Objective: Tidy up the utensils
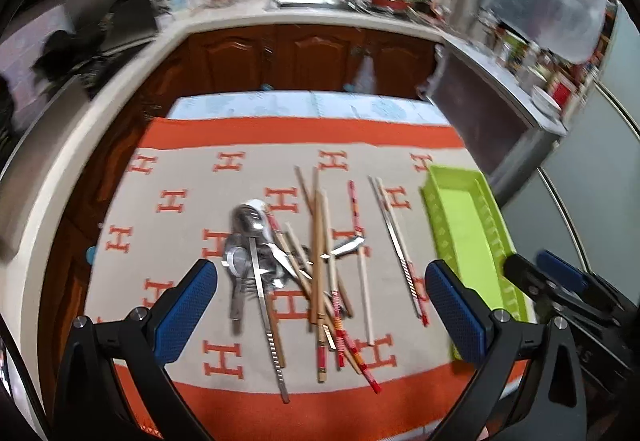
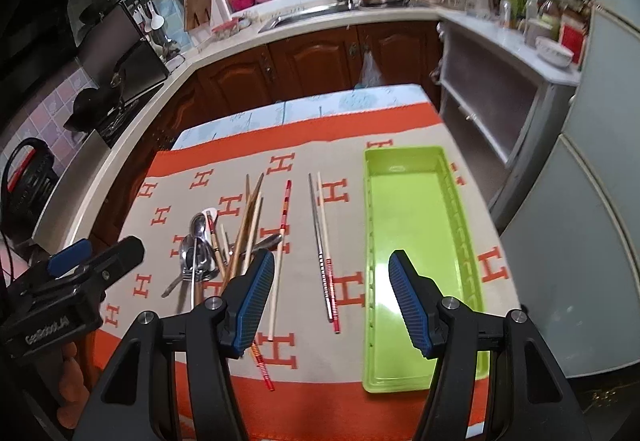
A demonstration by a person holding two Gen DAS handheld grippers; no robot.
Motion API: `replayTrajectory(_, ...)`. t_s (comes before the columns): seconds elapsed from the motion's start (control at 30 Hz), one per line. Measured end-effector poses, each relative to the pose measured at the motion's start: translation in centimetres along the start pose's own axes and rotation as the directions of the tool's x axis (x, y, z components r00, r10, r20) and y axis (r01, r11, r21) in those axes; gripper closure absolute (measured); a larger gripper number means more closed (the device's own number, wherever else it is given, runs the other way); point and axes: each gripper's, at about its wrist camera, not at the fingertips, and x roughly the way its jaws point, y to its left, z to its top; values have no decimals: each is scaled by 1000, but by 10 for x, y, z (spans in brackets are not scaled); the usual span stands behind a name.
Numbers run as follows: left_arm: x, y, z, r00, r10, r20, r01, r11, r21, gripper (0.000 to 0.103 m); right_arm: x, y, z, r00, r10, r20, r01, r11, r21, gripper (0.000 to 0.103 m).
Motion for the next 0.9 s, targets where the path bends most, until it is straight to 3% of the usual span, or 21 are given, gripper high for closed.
replayTrajectory(0.13,18,-15,5,994,-71,-80,74,997,30,1,15,0,13,1000,5,-27,-5,1000,6,44)
replayTrajectory(0.27,30,-27,10,995,-49,-82,54,997,59,1,28,2,22,999,4,-49,-4,1000,-2,47)
replayTrajectory(0.53,66,-25,32,992,-50,-117,55,998,40,5,70,-1,40,991,21,-133,-22,1000,-9,62)
replayTrajectory(0.73,102,-18,45,983,-42,-179,46,999,18,29,112,7,56,980,5,-200,-19,998,-68,68)
replayTrajectory(0.9,137,-7,52,965,-43,-260,38,999,-24,52,180,9,70,939,27,-343,-51,997,-63,77)
